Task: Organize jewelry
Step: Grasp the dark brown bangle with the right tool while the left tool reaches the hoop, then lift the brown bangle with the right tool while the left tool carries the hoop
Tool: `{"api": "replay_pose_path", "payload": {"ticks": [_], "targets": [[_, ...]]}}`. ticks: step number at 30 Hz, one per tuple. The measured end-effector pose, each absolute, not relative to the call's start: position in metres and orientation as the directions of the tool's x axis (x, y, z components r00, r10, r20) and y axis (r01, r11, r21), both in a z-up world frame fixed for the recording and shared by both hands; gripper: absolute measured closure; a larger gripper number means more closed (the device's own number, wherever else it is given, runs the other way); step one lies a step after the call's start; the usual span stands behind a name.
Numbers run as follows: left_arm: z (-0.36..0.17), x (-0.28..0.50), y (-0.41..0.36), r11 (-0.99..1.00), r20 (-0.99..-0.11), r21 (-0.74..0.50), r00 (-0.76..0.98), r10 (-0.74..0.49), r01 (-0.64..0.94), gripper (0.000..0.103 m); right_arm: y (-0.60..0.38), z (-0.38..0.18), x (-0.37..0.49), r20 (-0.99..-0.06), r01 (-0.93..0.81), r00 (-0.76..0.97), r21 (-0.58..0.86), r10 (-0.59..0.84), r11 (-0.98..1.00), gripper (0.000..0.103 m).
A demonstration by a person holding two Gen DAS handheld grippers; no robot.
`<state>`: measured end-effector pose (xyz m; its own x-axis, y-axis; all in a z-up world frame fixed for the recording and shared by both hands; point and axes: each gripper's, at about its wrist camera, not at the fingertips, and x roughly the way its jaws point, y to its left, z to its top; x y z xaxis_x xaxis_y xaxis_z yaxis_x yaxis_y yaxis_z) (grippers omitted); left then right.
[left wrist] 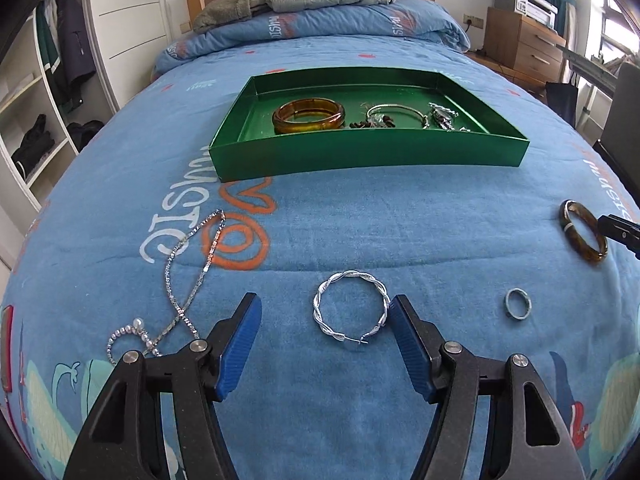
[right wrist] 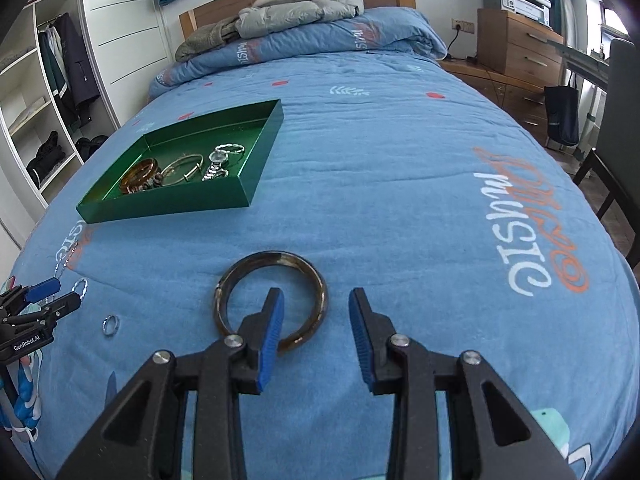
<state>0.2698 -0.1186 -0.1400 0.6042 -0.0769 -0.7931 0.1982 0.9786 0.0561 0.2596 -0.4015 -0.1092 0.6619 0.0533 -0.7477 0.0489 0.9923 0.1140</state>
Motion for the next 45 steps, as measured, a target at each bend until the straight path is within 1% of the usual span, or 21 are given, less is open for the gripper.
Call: {"api": "replay_pose_path", "payload": {"ticks": [2, 4, 6, 8, 10, 11, 13, 15, 22, 28, 37, 45], "targets": [[-0.146, 0.270, -0.118, 0.979, -0.789, 0.054, 0.610, -0.078, 0.196, 0.036, -0.398, -0.121, 0.270, -0.768, 0.042, 0.639, 0.099, 0.049, 0.994, 0.071], [-0.148, 0.268, -0.119, 0.979, -0.781, 0.050, 0.619, -0.085, 0.197, 0.036, -0.393, -0.132, 0.276, -0.780, 0.038, 0.625, 0.081, 0.040, 0.996, 0.071], [-0.148, 0.266, -0.120, 0.976, -0.775, 0.044, 0.624, -0.100, 0.212, 0.042, -0.393, -0.134, 0.275, -0.772, 0.036, 0.635, 0.084, 0.042, 0.996, 0.070], [-0.147, 0.263, -0.124, 0.972, -0.772, 0.047, 0.625, -0.112, 0.232, 0.055, -0.394, -0.134, 0.275, -0.770, 0.037, 0.636, 0.093, 0.048, 0.995, 0.072], [-0.146, 0.261, -0.130, 0.968, -0.770, 0.059, 0.628, -0.112, 0.245, 0.062, -0.393, -0.135, 0.274, -0.770, 0.031, 0.637, 0.089, 0.049, 0.996, 0.080], [-0.146, 0.259, -0.132, 0.967, -0.767, 0.072, 0.633, -0.103, 0.244, 0.062, -0.393, -0.135, 0.273, -0.770, 0.032, 0.636, 0.087, 0.047, 0.996, 0.082], [-0.146, 0.258, -0.132, 0.968, -0.767, 0.072, 0.634, -0.100, 0.239, 0.062, -0.393, -0.135, 0.273, -0.771, 0.033, 0.635, 0.098, 0.055, 0.995, 0.090], [-0.145, 0.259, -0.130, 0.970, -0.769, 0.064, 0.631, -0.102, 0.235, 0.062, -0.393, -0.135, 0.272, -0.770, 0.041, 0.635, 0.107, 0.057, 0.993, 0.092], [-0.135, 0.254, -0.134, 0.975, -0.778, 0.076, 0.624, -0.074, 0.210, 0.063, -0.391, -0.128, 0.263, -0.763, 0.092, 0.646, 0.122, 0.034, 0.988, 0.094], [-0.117, 0.227, -0.135, 0.972, -0.759, 0.092, 0.647, -0.072, 0.217, 0.063, -0.382, -0.115, 0.233, -0.747, 0.097, 0.664, 0.122, 0.027, 0.988, 0.095], [-0.076, 0.177, -0.134, 0.963, -0.700, 0.124, 0.709, -0.084, 0.237, 0.063, -0.371, -0.091, 0.176, -0.714, 0.113, 0.700, 0.142, 0.023, 0.983, 0.095], [-0.056, 0.134, -0.130, 0.959, -0.662, 0.145, 0.744, -0.087, 0.242, 0.063, -0.362, -0.074, 0.129, -0.689, 0.128, 0.725, 0.162, 0.019, 0.979, 0.095]]}}
